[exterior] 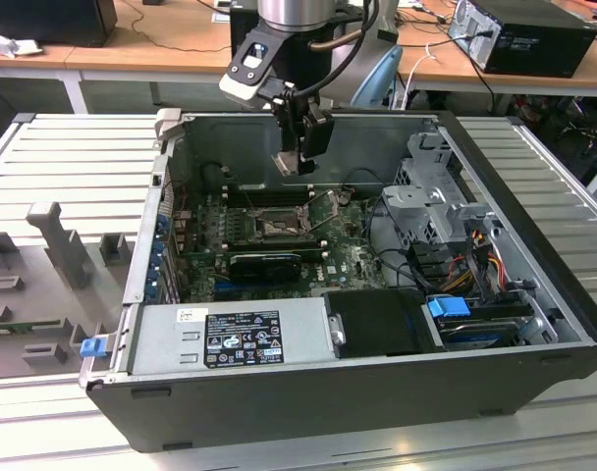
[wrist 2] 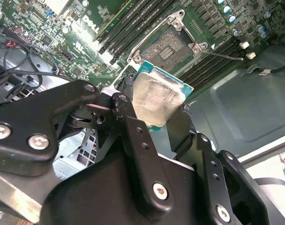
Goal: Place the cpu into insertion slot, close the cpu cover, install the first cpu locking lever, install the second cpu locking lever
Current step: 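Place the cpu into insertion slot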
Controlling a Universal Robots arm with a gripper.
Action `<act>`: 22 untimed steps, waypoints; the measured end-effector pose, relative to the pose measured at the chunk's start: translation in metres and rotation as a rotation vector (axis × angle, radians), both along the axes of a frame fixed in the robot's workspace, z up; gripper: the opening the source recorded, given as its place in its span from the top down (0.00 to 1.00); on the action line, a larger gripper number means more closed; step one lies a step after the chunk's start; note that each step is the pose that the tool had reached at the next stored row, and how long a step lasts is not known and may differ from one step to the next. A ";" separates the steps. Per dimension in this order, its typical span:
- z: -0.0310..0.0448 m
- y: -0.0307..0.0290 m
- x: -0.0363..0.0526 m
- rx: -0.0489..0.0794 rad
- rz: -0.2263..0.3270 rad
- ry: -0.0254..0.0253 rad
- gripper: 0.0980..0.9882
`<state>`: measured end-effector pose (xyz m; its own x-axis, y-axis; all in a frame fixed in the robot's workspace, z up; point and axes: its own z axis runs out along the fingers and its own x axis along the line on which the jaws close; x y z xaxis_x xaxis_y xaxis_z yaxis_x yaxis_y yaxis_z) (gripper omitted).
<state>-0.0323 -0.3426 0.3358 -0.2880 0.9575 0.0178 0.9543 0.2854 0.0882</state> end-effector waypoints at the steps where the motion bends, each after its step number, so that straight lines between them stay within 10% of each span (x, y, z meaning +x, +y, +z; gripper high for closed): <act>1: -0.0007 0.0000 0.0000 0.000 -0.002 0.0000 0.52; 22: -0.0111 0.0002 -0.0001 0.000 -0.126 0.0000 0.52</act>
<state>-0.0324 -0.3424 0.3246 -0.1652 0.9861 0.0178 0.9827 0.1630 0.0883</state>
